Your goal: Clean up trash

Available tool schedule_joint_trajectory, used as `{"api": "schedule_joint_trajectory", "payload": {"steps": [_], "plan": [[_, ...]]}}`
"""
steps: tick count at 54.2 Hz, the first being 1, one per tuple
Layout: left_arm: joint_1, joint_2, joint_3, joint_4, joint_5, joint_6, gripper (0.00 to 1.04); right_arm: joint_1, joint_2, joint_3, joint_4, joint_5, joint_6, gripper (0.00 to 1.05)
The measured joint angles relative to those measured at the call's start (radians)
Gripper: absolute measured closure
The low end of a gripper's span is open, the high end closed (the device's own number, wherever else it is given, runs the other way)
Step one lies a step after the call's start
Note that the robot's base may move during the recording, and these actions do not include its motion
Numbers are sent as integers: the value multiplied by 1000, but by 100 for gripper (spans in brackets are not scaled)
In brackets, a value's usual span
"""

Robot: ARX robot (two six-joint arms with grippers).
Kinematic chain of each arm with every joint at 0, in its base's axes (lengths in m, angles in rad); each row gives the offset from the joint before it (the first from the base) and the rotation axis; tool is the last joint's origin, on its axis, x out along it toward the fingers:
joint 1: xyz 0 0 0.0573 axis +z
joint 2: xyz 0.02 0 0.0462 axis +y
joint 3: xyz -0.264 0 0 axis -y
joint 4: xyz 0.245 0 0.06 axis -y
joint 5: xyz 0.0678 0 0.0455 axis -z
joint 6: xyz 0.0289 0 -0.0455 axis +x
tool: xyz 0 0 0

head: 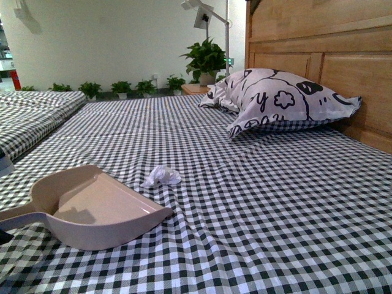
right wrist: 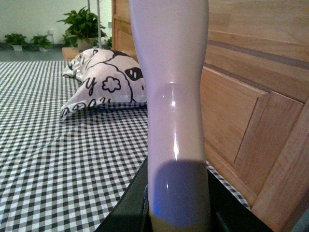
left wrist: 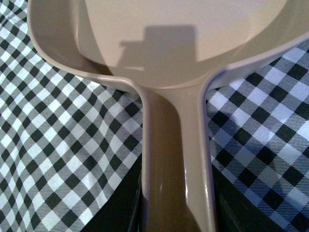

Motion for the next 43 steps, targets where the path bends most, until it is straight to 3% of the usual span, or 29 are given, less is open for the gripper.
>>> {"api": "schedule_joint_trajectory", "payload": {"steps": [21,26,29,35,43], "plan": [[-4,13,5,-1,-3,5,78,0,1,1,-3,0,3,85],[-4,13,5,-1,-6,6,78,1,133,195,-451,-89,100,85],[-6,13,5,-1,-6,7,78,5,268,325,-626,-198,109,85],[-6,14,5,-1,-4,8,78,6,589,503,-569,-345,66,86],[-6,15,6,-1,-3,8,78,5,906,691,-473,-362,-33,86]]}}
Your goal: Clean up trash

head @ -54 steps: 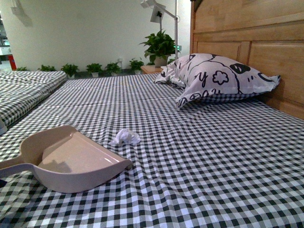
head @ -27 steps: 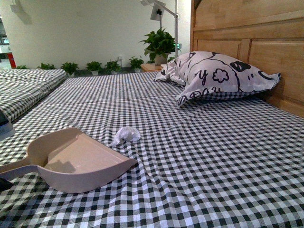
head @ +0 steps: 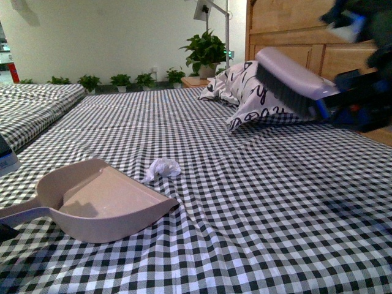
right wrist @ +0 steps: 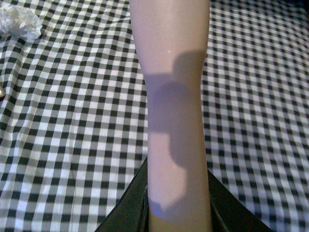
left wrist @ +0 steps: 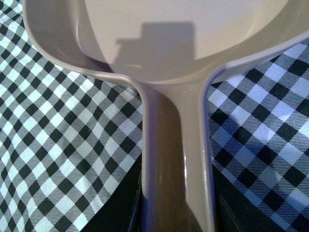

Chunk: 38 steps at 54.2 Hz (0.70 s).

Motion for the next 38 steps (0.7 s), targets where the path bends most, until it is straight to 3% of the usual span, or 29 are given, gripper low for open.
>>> {"api": "schedule_joint_trajectory", "payload": {"steps": [18,38], "plan": [[0,0,0,0,0,0,78,13,505,432,-37,-13,-55,86],[0,0,0,0,0,2,78,78,681,538,-75,-88,-31,86]]}}
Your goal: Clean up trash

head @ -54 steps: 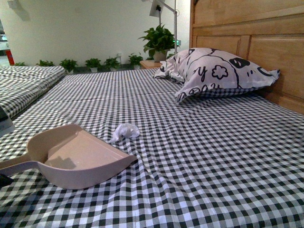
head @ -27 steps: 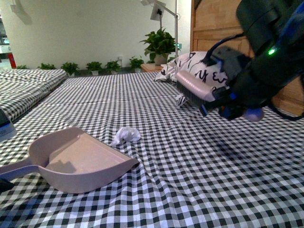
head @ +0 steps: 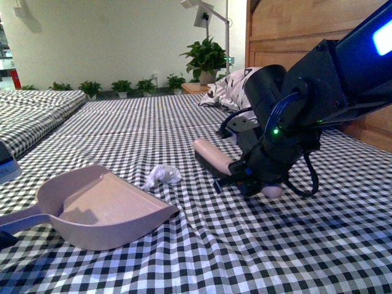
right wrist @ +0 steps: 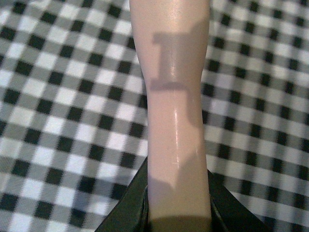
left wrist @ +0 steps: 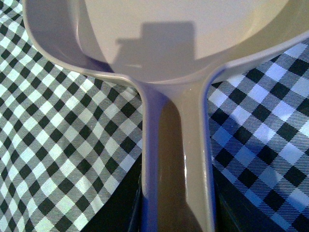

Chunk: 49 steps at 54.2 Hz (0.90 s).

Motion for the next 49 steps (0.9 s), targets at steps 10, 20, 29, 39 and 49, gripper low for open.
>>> {"api": "schedule_joint_trajectory", "payload": {"steps": [10,20,29,39,49], "plan": [[0,0,0,0,0,0,78,44,-1,-41,-46,-118,-61,86],[0,0,0,0,0,1,78,59,-41,-80,-148,-349,-82,86],[0,0,0,0,0,2,78,60,-121,-93,-236,-597,-107,86],[0,0,0,0,0,2,78,39,-182,-88,-214,-581,-124,86],[0,0,0,0,0,2,78,-35,-183,-90,-108,-416,-92,86]]}}
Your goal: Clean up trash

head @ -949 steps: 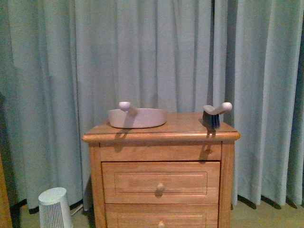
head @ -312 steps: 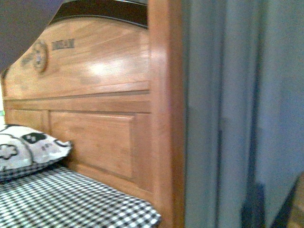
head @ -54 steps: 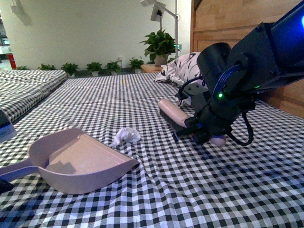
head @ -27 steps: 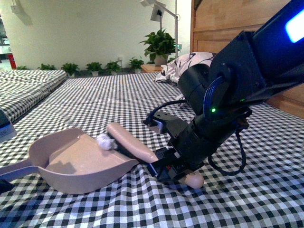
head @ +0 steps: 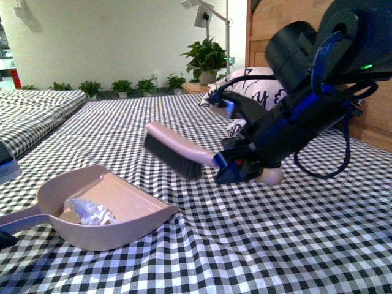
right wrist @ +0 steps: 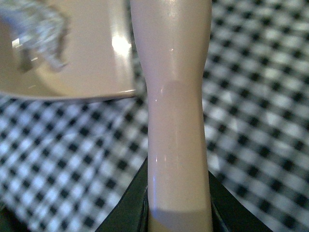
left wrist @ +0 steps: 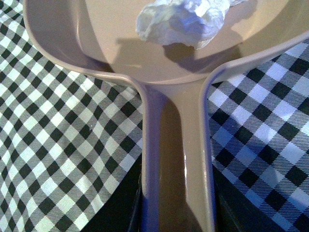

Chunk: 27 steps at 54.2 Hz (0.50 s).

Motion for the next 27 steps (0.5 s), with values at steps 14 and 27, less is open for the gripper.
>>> {"api": "schedule_joint_trajectory", "payload": {"steps": [14,27], "plan": [[-10,-12,-57,174,-86,-71,78,-120,-92,-69,163,56,150,86],[-20,-130,-115,445,-259,-410,78,-303,-375,-209,216,-63,317,86]]}}
